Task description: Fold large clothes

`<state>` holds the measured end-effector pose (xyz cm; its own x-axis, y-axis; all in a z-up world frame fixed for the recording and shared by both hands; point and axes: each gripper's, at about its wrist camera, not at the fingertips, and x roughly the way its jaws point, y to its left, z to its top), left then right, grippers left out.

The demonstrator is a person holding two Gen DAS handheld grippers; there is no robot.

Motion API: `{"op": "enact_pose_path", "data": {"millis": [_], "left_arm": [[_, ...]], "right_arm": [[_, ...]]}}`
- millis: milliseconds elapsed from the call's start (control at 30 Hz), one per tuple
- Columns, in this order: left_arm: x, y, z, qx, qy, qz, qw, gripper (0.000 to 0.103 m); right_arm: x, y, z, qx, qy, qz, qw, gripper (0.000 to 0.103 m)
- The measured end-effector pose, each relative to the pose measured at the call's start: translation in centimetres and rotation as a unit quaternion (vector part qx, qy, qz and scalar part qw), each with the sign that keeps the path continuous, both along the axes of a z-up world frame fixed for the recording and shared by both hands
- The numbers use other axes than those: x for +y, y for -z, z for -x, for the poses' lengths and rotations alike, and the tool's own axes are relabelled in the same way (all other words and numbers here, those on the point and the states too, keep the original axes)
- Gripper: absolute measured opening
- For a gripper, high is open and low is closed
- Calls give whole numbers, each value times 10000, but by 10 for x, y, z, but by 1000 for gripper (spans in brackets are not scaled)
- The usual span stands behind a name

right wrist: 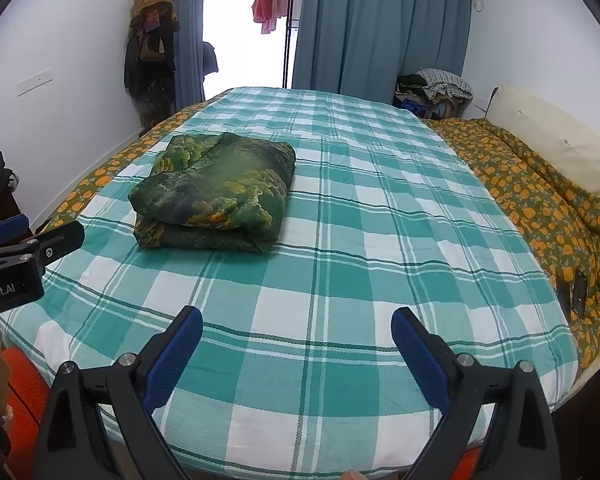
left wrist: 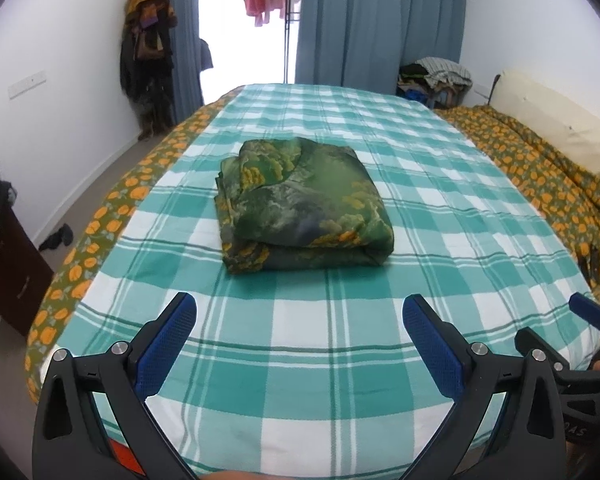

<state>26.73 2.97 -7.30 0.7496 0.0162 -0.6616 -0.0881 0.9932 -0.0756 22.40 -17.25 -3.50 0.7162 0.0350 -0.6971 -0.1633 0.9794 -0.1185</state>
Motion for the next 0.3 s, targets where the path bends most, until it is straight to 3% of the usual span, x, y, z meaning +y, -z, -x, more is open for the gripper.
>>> {"op": "enact_pose_path", "data": {"millis": [200,300], "left_arm": [[-2,3,3,41,-7,89,10000,103],[-5,1,5,13,-36,-53,10000,103]], "right_arm": [[-1,0,0,7,-9,-9,10000,97],[-1,0,0,2,-10,-4,10000,97]]}}
